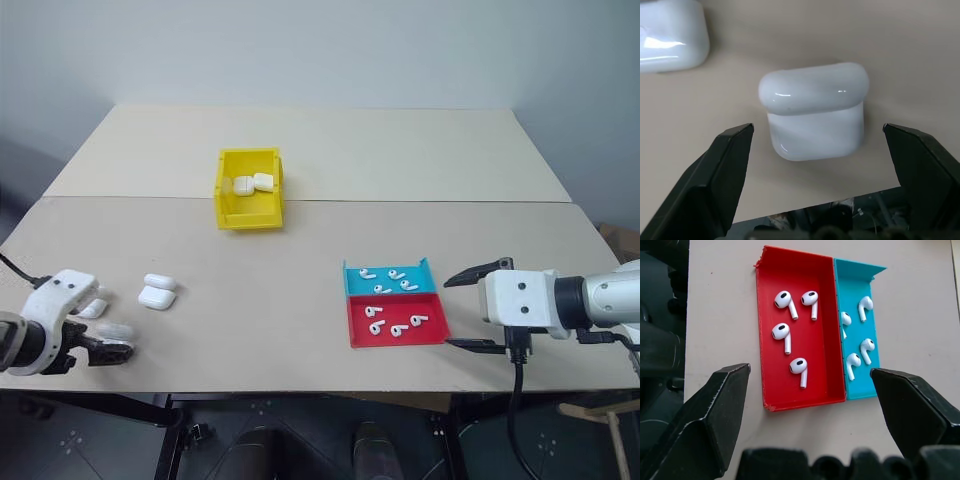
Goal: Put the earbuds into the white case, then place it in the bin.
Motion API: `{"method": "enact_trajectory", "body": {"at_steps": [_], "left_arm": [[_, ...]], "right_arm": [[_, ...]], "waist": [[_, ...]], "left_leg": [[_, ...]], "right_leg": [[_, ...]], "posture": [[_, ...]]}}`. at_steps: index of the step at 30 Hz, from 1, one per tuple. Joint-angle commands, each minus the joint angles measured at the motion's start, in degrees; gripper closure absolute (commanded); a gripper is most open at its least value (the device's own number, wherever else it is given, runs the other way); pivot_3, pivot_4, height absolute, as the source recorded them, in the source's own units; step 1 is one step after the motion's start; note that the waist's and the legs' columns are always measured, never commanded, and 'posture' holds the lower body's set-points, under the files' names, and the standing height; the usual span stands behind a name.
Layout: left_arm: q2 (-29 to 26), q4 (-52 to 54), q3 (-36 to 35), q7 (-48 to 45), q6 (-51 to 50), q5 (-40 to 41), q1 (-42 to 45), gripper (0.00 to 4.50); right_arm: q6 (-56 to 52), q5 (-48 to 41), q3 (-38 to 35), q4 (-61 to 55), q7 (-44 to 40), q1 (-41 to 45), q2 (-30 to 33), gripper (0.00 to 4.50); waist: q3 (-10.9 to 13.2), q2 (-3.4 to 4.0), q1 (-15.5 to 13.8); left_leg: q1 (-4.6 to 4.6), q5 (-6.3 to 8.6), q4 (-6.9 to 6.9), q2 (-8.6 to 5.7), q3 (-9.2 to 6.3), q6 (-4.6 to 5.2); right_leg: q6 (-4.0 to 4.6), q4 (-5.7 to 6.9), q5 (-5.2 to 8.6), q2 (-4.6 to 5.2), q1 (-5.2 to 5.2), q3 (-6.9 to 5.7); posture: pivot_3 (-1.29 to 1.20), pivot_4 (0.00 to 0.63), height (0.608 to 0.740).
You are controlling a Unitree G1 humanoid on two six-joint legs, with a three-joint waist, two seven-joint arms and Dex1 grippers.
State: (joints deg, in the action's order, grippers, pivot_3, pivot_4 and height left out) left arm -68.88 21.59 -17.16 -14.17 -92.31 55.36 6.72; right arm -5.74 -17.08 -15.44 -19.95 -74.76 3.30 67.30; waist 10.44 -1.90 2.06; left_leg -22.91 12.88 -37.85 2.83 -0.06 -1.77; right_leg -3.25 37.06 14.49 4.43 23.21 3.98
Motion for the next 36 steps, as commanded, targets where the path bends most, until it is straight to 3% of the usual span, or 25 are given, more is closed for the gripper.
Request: {"method": "enact_trajectory", "body": {"at_steps": [1, 19, 22, 26, 31, 36], "left_arm": [[0.13, -0.18, 0.44, 1.14, -0.19, -0.25, 1.64, 0.00], [3.93, -2.40, 1.57, 4.89, -0.19, -0.47, 1.90, 0.00], [3.53, -2.51, 1.32, 5.00, -0.19, 0.04, 1.91, 0.59], [3.48, -2.50, 0.77, 4.43, -0.19, 0.33, 1.84, 1.70], [4.19, -1.16, -1.00, 4.39, -0.19, -1.28, 2.08, 1.70], [6.35, 8.56, -9.26, 1.10, 4.05, -0.07, 6.71, 1.70]], "right_arm": [[-0.40, -0.65, -2.03, -1.15, 0.78, 0.33, 0.26, 0.04], [0.51, -0.21, -0.32, -0.55, 1.86, 1.52, 0.11, 0.04], [0.70, -0.01, -0.07, -0.48, 2.06, 1.60, 0.07, 0.00], [0.78, 0.07, 0.22, -0.44, 2.29, 1.84, -0.02, 0.00], [0.82, 0.33, 0.63, -0.32, 2.88, 2.45, -0.19, 0.00], [0.55, 0.30, -1.20, 0.30, 2.62, 3.60, 1.07, 0.00]], "waist": [[0.00, -0.01, -0.04], [-0.05, 0.05, -0.12], [-0.06, 0.07, -0.18], [-0.06, 0.08, -0.19], [-0.06, 0.07, -0.19], [0.00, -0.24, -0.53]], "left_leg": [[0.01, 0.00, 0.00, 0.00, 0.00, 0.00], [0.08, 0.00, 0.00, -0.01, 0.00, 0.00], [0.08, 0.00, 0.00, -0.01, 0.00, 0.00], [0.08, 0.00, 0.00, -0.01, 0.00, 0.00], [0.08, 0.00, 0.00, -0.01, 0.00, 0.00], [-0.01, 0.00, 0.00, 0.00, -0.02, 0.00]], "right_leg": [[0.00, 0.00, 0.00, 0.00, -0.01, 0.00], [0.00, 0.01, 0.00, 0.00, -0.08, 0.00], [0.00, 0.01, 0.00, 0.00, -0.07, 0.00], [0.00, 0.01, 0.00, 0.00, -0.07, 0.00], [0.00, 0.01, 0.00, 0.00, -0.06, 0.00], [0.00, 0.01, 0.00, 0.00, -0.01, -0.02]], "posture": [[0.00, 0.150, 0.740], [0.00, 0.150, 0.740], [0.00, 0.150, 0.740], [0.00, 0.150, 0.740], [0.00, 0.150, 0.740], [0.00, 0.150, 0.740]]}}
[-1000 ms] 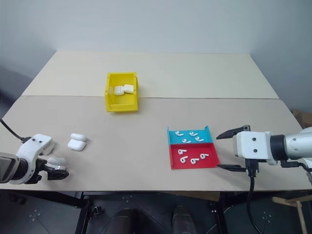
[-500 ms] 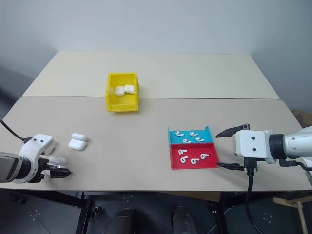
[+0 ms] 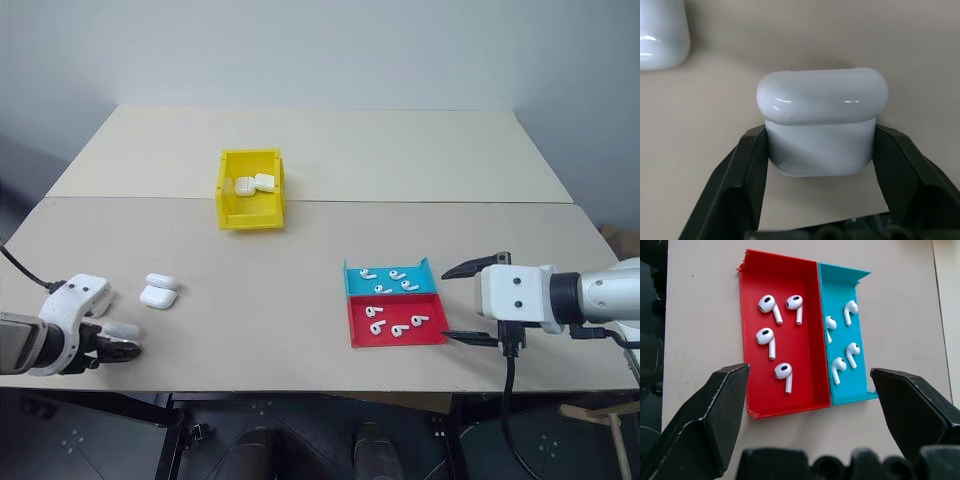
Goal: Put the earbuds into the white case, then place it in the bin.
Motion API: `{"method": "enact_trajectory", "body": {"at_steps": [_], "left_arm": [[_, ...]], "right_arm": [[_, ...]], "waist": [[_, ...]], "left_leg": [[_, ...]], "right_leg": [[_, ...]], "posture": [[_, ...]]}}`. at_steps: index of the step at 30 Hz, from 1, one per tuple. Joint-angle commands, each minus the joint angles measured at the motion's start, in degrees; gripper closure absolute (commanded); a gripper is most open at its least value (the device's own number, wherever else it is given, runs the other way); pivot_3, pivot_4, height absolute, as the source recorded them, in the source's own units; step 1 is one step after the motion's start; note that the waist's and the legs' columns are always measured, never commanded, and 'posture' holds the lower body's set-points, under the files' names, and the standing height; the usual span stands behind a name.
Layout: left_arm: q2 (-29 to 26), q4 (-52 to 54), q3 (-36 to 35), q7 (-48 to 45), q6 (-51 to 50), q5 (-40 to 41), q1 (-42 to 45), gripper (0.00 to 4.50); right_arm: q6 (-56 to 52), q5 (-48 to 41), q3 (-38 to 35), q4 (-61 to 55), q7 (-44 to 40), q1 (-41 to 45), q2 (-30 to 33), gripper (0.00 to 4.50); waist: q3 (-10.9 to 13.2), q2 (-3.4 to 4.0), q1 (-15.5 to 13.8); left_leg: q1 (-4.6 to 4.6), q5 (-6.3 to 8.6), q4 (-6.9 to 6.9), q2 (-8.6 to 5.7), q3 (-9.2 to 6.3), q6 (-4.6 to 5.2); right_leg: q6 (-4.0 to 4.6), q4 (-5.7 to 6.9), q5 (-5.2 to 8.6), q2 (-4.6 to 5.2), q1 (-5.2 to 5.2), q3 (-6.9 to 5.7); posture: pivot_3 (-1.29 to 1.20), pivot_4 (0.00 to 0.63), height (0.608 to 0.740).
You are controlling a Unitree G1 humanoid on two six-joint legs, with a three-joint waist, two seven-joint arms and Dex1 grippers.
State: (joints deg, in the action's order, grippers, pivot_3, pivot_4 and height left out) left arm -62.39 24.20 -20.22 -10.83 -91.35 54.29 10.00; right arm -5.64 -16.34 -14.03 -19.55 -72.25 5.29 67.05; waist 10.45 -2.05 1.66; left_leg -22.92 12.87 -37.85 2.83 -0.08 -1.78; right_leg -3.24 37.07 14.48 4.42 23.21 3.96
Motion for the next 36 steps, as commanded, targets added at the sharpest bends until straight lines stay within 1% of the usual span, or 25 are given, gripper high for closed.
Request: {"method": "enact_trajectory", "body": {"at_steps": [1, 3, 6, 7, 9, 10, 11, 12, 14, 15, 16, 19, 20, 21, 23, 26, 27, 29, 31, 36], "left_arm": [[0.73, 7.88, -7.57, -3.09, 4.77, 1.53, 4.22, 1.70], [2.51, 10.23, -9.19, -4.79, 6.78, 3.29, 6.57, 1.70], [7.49, 17.39, -9.11, -7.91, 18.83, 1.74, 6.83, 1.70], [10.58, 20.13, -8.15, -10.31, 25.74, 0.07, 6.06, 1.70], [18.74, 22.99, -4.61, -16.55, 43.05, -6.48, 3.11, 1.70], [21.31, 23.08, -3.39, -18.59, 48.49, -9.02, 1.88, 1.70], [22.55, 21.96, -0.72, -21.80, 52.08, -10.65, 0.90, 1.70], [25.28, 20.08, 2.14, -24.69, 57.45, -12.87, -0.07, 1.70], [30.89, 16.12, 6.57, -28.47, 66.95, -16.26, -1.64, 1.70], [32.42, 14.19, 8.31, -30.56, 70.48, -17.79, -2.30, 1.70], [33.09, 12.42, 9.83, -32.44, 72.37, -18.73, -2.95, 1.70], [36.45, 5.50, 13.09, -40.13, 82.62, -20.67, -4.21, 1.70], [36.25, 3.84, 13.91, -41.89, 83.80, -21.21, -4.54, 1.70], [36.10, 2.10, 14.60, -43.90, 85.41, -21.82, -4.73, 1.70], [37.45, -1.81, 15.38, -48.07, 89.20, -20.99, -5.09, 1.70], [37.96, -6.93, 17.02, -52.09, 94.67, -23.15, -5.01, 1.70], [38.00, -8.26, 17.57, -52.77, 95.96, -23.98, -4.92, 1.70], [38.14, -9.90, 18.31, -53.59, 97.87, -24.92, -4.86, 1.70], [38.00, -9.97, 18.63, -53.84, 98.20, -24.73, -4.98, 1.70], [37.58, -9.10, 19.03, -54.35, 98.72, -24.31, -5.40, 1.70]], "right_arm": [[-0.54, -0.91, -2.82, -0.19, 0.00, 2.24, 1.72, 0.00], [-3.51, -1.99, -2.68, -0.65, -0.13, 3.67, 2.76, 0.00], [-8.29, -3.88, -1.58, -1.65, -1.79, 5.90, 5.48, 0.00], [-9.89, -4.35, -0.85, -2.06, -2.39, 6.88, 6.65, 0.00], [-11.86, -4.70, 1.11, -2.53, -3.21, 9.12, 8.20, 0.00], [-12.41, -4.77, 1.79, -2.58, -3.46, 9.89, 8.48, 0.00], [-13.28, -4.77, 3.13, -2.91, -3.88, 11.05, 8.88, 0.00], [-14.02, -4.81, 4.52, -3.34, -4.42, 12.08, 9.26, 0.00], [-14.99, -4.60, 7.04, -4.16, -5.29, 13.86, 9.63, 0.00], [-15.42, -4.42, 8.16, -4.67, -5.66, 14.47, 9.69, 0.00], [-15.46, -4.19, 9.25, -5.38, -6.02, 14.89, 9.57, 0.00], [-15.86, -3.12, 12.41, -7.40, -6.20, 15.79, 8.98, 0.56], [-15.80, -2.32, 13.44, -8.01, -5.76, 16.11, 8.61, 0.96], [-16.26, -1.43, 14.75, -8.50, -5.16, 16.73, 8.14, 1.24], [-16.74, 1.56, 18.09, -9.21, -3.97, 18.07, 7.11, 1.24], [-17.13, 5.09, 22.53, -8.82, -3.98, 20.11, 5.50, 1.24], [-17.39, 6.23, 23.98, -8.55, -4.07, 20.90, 4.85, 1.39], [-16.69, 8.76, 26.40, -8.22, -4.14, 21.90, 3.71, 1.86], [-16.63, 11.38, 28.73, -7.91, -4.28, 22.95, 2.68, 2.51], [-15.71, 16.02, 33.08, -6.09, -5.32, 25.01, -0.23, 2.51]], "waist": [[-0.03, -0.09, -0.25], [-0.03, -0.08, -0.55], [-0.06, -0.01, -0.72], [-0.06, -0.01, -0.75], [-0.10, 0.08, -0.83], [-0.12, 0.07, -0.76], [-0.13, 0.04, -0.67], [-0.16, 0.07, -0.62], [-0.31, 0.33, -0.74], [-0.33, 0.33, -0.79], [-0.33, 0.31, -0.81], [-0.35, 0.33, -0.80], [-0.34, 0.33, -0.81], [-0.35, 0.33, -0.78], [-0.36, 0.35, -0.69], [-0.36, 0.35, -0.71], [-0.36, 0.35, -0.76], [-0.36, 0.35, -0.78], [-0.36, 0.35, -0.79], [-0.36, 0.35, -0.78]], "left_leg": [[-0.02, 0.00, 0.00, 0.00, 0.00, 0.00], [-0.02, 0.00, 0.00, -0.03, 0.02, 0.00], [-0.01, 0.00, 0.00, -0.03, 0.03, 0.00], [-0.02, 0.00, 0.00, -0.02, 0.02, 0.00], [-0.01, 0.00, 0.00, -0.04, 0.05, -0.01], [-0.02, 0.00, -0.02, -0.03, 0.05, -0.01], [-0.02, 0.00, -0.02, -0.01, 0.05, -0.01], [-0.02, 0.00, -0.02, -0.01, 0.05, -0.01], [0.03, -0.01, -0.02, -0.02, 0.05, 0.00], [0.05, -0.01, -0.03, -0.04, 0.06, 0.00], [0.07, -0.01, -0.04, -0.04, 0.06, 0.00], [0.02, -0.01, -0.04, -0.03, 0.05, 0.01], [-0.03, -0.01, -0.04, -0.03, 0.05, 0.01], [-0.06, -0.01, -0.05, -0.03, 0.05, 0.01], [-0.06, 0.00, -0.05, -0.03, 0.05, 0.01], [-0.02, -0.01, -0.06, -0.02, 0.05, 0.01], [-0.02, -0.01, -0.06, -0.02, 0.05, 0.01], [-0.04, -0.01, -0.06, -0.02, 0.04, 0.01], [-0.08, -0.01, -0.06, -0.02, 0.04, 0.01], [-0.06, -0.01, -0.06, 0.00, 0.03, 0.01]], "right_leg": [[0.00, -0.02, 0.00, 0.00, 0.00, -0.01], [-0.01, -0.07, -0.01, 0.04, -0.02, 0.00], [-0.02, -0.07, -0.01, 0.05, -0.04, 0.01], [-0.01, -0.07, -0.01, 0.03, -0.03, 0.00], [0.00, -0.11, -0.02, 0.05, -0.06, 0.02], [0.01, -0.10, -0.02, 0.05, -0.07, 0.00], [0.03, -0.17, -0.06, 0.02, -0.08, 0.01], [0.03, -0.15, -0.06, 0.01, -0.08, 0.02], [0.04, -0.15, -0.07, 0.01, -0.12, 0.03], [0.02, -0.18, -0.08, 0.01, -0.16, 0.04], [0.02, -0.17, -0.08, 0.01, -0.17, 0.04], [0.00, -0.18, -0.08, 0.00, -0.13, 0.04], [-0.01, -0.20, -0.08, 0.00, -0.10, 0.04], [-0.02, -0.22, -0.09, 0.00, -0.09, 0.03], [-0.04, -0.22, -0.10, 0.01, -0.07, 0.04], [-0.05, -0.21, -0.10, 0.00, -0.09, 0.03], [-0.05, -0.20, -0.10, 0.00, -0.08, 0.03], [-0.05, -0.20, -0.10, 0.00, -0.07, 0.03], [-0.06, -0.21, -0.10, 0.00, -0.05, 0.03], [-0.07, -0.20, -0.10, 0.00, -0.04, 0.02]], "posture": [[0.00, 0.150, 0.740], [0.00, 0.150, 0.740], [0.00, 0.150, 0.740], [0.00, 0.150, 0.740], [0.00, 0.150, 0.740], [0.00, 0.150, 0.740], [0.00, 0.150, 0.740], [0.00, 0.150, 0.740], [0.00, 0.150, 0.740], [0.00, 0.150, 0.740], [0.00, 0.150, 0.740], [0.00, 0.150, 0.740], [0.00, 0.150, 0.740], [0.00, 0.150, 0.740], [0.00, 0.150, 0.740], [0.00, 0.150, 0.740], [0.00, 0.150, 0.740], [0.00, 0.150, 0.740], [0.00, 0.150, 0.740], [0.00, 0.150, 0.740]]}}
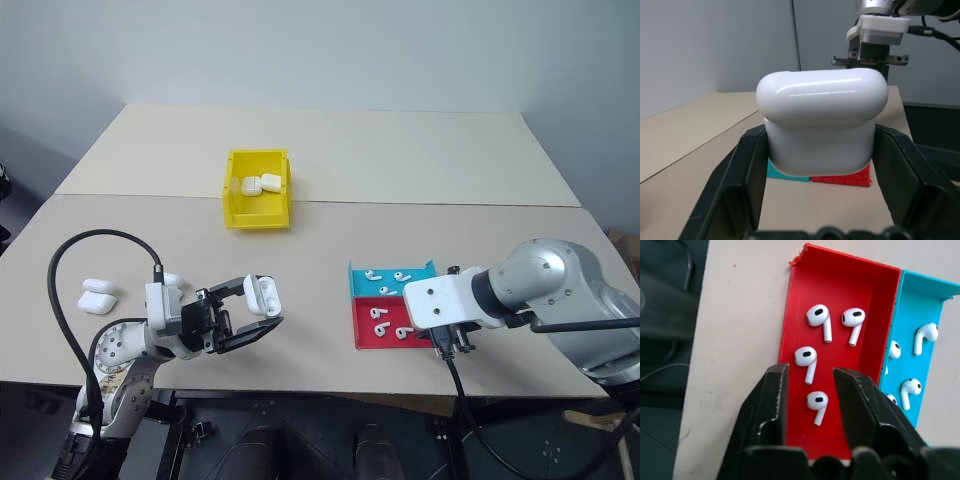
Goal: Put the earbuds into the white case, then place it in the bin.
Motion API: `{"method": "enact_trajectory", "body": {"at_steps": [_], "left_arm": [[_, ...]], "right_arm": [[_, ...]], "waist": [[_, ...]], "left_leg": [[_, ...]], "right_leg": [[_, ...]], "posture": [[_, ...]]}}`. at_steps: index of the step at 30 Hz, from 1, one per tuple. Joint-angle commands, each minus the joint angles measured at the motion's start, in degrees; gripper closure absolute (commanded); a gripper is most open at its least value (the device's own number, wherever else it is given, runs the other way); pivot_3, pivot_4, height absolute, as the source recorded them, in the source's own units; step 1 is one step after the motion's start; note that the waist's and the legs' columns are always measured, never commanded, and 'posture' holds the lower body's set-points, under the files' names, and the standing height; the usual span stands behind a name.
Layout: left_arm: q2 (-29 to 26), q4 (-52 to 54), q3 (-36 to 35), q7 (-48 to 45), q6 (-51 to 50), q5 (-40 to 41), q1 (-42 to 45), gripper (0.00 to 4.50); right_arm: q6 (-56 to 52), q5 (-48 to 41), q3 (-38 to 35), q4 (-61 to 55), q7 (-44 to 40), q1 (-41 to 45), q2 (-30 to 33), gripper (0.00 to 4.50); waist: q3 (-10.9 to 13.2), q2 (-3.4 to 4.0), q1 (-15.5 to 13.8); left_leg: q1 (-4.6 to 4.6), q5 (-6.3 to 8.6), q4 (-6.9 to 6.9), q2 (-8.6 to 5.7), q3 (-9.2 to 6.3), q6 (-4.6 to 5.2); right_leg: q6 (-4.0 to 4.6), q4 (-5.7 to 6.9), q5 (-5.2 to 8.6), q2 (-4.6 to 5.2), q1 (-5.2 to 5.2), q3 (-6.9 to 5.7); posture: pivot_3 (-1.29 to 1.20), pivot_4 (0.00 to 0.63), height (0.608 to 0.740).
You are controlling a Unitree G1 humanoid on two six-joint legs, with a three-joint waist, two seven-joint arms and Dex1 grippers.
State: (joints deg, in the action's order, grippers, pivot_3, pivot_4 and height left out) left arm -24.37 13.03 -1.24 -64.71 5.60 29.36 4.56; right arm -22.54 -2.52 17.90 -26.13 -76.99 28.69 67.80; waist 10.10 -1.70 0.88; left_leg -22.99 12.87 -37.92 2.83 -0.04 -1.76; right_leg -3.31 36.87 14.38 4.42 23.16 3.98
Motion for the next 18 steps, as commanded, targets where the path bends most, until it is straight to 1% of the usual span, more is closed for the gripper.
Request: {"method": "enact_trajectory", "body": {"at_steps": [1, 10, 18], "left_arm": [[-0.64, 2.09, 0.22, -0.70, 2.09, 0.25, -0.22, 1.70], [-1.24, 4.30, 1.48, 0.69, 2.53, -0.93, -1.96, 1.70], [-1.62, 5.33, 1.54, 1.81, 1.88, -0.81, -2.54, 1.70]], "right_arm": [[1.51, 3.05, 1.96, 0.86, -0.78, 2.05, -1.67, 2.51], [6.42, 8.95, 6.89, 5.91, -4.30, 6.13, -6.08, 2.51], [9.14, 11.01, 8.38, 8.64, -7.62, 8.37, -8.92, 2.51]], "waist": [[0.00, 0.00, 0.01], [0.00, 0.01, 0.08], [0.00, 0.01, 0.06]], "left_leg": [[0.00, 0.00, 0.00, 0.00, 0.00, 0.00], [0.02, 0.00, 0.00, 0.00, 0.00, 0.00], [0.02, 0.00, 0.00, 0.00, 0.00, 0.00]], "right_leg": [[0.00, 0.01, 0.00, 0.00, 0.00, 0.00], [0.00, 0.01, 0.00, 0.00, -0.01, 0.00], [0.00, 0.01, 0.00, 0.00, -0.01, 0.00]], "posture": [[0.00, 0.150, 0.740], [0.00, 0.150, 0.740], [0.00, 0.150, 0.740]]}}
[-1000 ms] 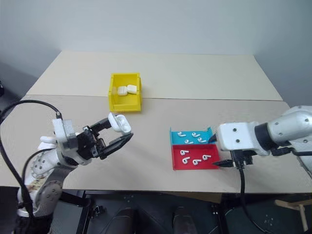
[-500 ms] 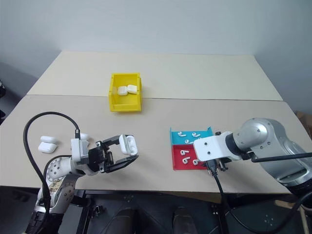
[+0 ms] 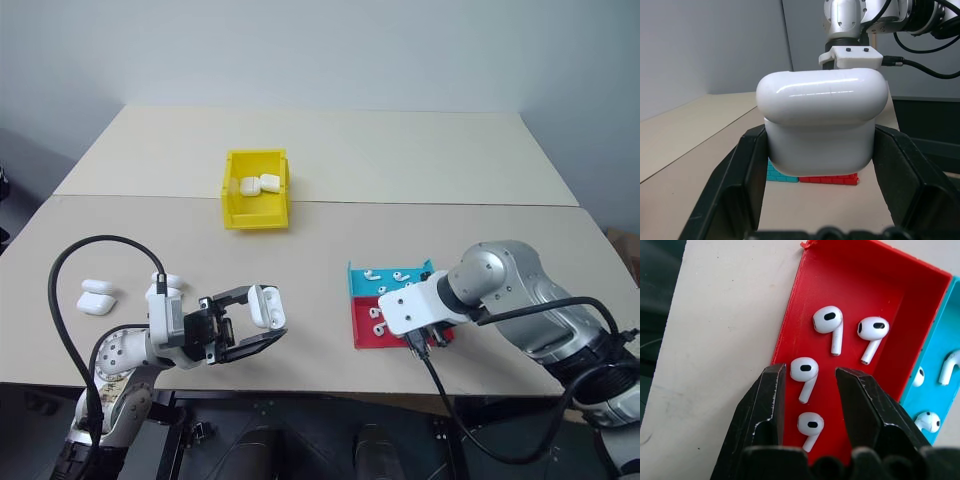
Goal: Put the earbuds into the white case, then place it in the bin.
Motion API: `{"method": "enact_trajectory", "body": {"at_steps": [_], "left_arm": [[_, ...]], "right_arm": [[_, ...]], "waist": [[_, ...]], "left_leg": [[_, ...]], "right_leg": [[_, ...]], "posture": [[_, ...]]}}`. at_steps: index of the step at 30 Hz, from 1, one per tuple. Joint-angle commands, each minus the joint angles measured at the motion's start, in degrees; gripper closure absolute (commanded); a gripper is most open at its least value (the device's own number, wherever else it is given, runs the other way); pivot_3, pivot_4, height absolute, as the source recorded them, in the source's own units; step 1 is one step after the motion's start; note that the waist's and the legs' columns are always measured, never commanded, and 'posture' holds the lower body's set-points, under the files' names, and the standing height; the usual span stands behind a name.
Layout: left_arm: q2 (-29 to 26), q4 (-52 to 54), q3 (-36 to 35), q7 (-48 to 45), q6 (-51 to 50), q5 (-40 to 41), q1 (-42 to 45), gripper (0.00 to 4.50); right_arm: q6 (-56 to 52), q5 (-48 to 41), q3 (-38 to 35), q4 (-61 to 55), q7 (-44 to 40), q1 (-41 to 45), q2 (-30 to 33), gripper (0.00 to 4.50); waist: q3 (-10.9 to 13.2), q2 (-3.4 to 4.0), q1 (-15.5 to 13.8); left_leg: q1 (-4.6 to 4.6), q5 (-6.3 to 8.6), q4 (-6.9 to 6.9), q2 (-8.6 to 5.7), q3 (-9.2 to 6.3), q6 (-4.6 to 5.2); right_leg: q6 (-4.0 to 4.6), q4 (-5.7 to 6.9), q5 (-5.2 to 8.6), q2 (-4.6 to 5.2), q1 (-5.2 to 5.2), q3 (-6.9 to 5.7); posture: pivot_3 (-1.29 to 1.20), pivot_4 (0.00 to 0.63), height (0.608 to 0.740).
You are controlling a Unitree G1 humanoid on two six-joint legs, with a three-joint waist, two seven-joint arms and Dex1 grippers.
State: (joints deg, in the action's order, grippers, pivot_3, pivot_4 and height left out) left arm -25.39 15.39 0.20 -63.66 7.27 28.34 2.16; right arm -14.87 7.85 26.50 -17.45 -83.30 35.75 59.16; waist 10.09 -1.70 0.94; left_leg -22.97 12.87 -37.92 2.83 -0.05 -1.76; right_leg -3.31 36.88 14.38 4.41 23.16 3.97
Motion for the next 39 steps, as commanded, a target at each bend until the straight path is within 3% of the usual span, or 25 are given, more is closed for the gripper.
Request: {"method": "enact_trajectory", "body": {"at_steps": [1, 27, 31, 39], "left_arm": [[-0.69, 3.05, 0.13, 0.89, 0.16, 0.20, -0.17, 1.70], [-2.88, 4.92, 0.65, 3.45, -1.09, 0.14, -0.95, 1.70], [-2.95, 4.65, 0.79, 3.59, -1.03, -0.20, -0.87, 1.70], [-3.06, 4.18, 0.86, 4.02, -1.57, -0.35, -0.28, 1.70]], "right_arm": [[1.63, 0.89, -0.14, 0.18, -1.46, 1.42, -0.57, 2.51], [5.94, 6.85, 1.53, 6.18, -2.40, 1.56, -4.51, 2.51], [6.87, 7.03, 1.27, 6.33, -2.07, 1.37, -4.69, 3.38], [7.93, 8.66, 1.28, 7.11, -1.46, 1.18, -4.68, 3.38]], "waist": [[0.00, 0.00, 0.00], [0.00, 0.00, 0.00], [0.00, 0.00, 0.01], [0.00, 0.00, 0.01]], "left_leg": [[0.00, 0.00, 0.00, 0.00, 0.00, 0.00], [0.01, 0.00, 0.00, 0.00, -0.01, 0.00], [0.01, 0.00, 0.00, 0.00, 0.00, 0.00], [0.01, 0.00, 0.00, 0.00, -0.01, 0.00]], "right_leg": [[0.00, 0.00, 0.00, 0.00, 0.00, 0.00], [0.00, 0.00, 0.00, -0.01, 0.00, -0.01], [0.00, 0.00, 0.00, -0.01, 0.00, -0.01], [0.00, 0.00, 0.00, -0.01, -0.01, -0.01]], "posture": [[0.00, 0.150, 0.740], [0.00, 0.150, 0.740], [0.00, 0.150, 0.740], [0.00, 0.150, 0.740]]}}
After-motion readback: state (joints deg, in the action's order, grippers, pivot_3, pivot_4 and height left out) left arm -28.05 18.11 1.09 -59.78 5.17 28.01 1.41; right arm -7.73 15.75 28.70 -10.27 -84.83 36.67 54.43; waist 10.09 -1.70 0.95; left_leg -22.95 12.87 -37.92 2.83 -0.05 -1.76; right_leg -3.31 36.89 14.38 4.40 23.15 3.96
